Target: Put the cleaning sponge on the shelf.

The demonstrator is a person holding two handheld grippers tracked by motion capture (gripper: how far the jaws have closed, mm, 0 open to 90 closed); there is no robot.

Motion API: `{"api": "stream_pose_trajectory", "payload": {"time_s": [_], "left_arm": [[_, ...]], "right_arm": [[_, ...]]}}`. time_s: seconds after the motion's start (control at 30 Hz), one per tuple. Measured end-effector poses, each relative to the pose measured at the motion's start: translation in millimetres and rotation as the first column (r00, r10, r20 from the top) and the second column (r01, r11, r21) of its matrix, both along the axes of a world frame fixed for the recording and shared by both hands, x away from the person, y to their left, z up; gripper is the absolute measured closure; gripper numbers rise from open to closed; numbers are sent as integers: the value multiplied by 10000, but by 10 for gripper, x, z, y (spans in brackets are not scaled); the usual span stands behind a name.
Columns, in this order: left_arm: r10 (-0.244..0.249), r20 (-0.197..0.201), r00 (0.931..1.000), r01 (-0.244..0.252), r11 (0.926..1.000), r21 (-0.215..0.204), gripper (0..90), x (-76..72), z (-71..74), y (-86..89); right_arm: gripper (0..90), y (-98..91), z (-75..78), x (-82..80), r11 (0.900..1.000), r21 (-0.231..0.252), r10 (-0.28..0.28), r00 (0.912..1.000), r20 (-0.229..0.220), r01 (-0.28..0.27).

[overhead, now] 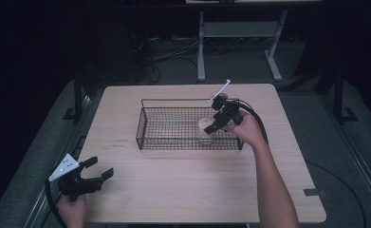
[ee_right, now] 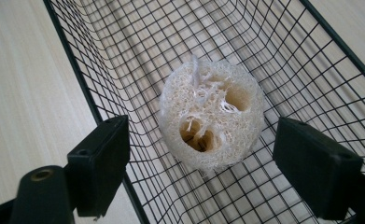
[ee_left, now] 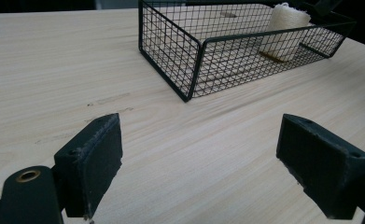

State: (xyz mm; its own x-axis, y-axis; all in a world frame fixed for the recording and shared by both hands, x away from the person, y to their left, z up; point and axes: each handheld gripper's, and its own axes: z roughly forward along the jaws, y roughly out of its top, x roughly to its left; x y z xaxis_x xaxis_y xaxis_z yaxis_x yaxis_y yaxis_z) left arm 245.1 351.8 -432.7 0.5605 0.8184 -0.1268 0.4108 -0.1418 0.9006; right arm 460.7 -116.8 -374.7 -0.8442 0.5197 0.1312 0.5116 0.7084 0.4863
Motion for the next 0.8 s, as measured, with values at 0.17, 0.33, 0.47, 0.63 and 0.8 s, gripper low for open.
{"api": "stream_pose_trajectory", "payload": {"time_s": [0.17, 0.33, 0.47, 0.63, 0.8], "left_arm": [[-12, -4, 10000, 12, 10000, 17, 138, 6, 0, -14], [-16, 1, 10000, 16, 10000, -10, 138, 23, 0, -21], [-68, 14, 10000, 68, 10000, 9, 138, 38, 0, -36], [-144, -21, 9999, 145, 9998, 116, 138, 33, -7, -43], [-170, -46, 9998, 171, 9998, 130, 138, 33, -8, -33]], "right_arm": [[171, -20, 12, -12, 10000, 14, 29, 10000, 80, -29], [164, -63, 27, -38, 10000, 81, -21, 9999, 109, 21], [161, -88, 44, -69, 10000, 92, -18, 9999, 139, 16], [162, -108, 94, -159, 9997, 147, 166, 9992, 352, -171], [160, -114, 139, -290, 9992, 144, 359, 9985, 420, -366]]}}
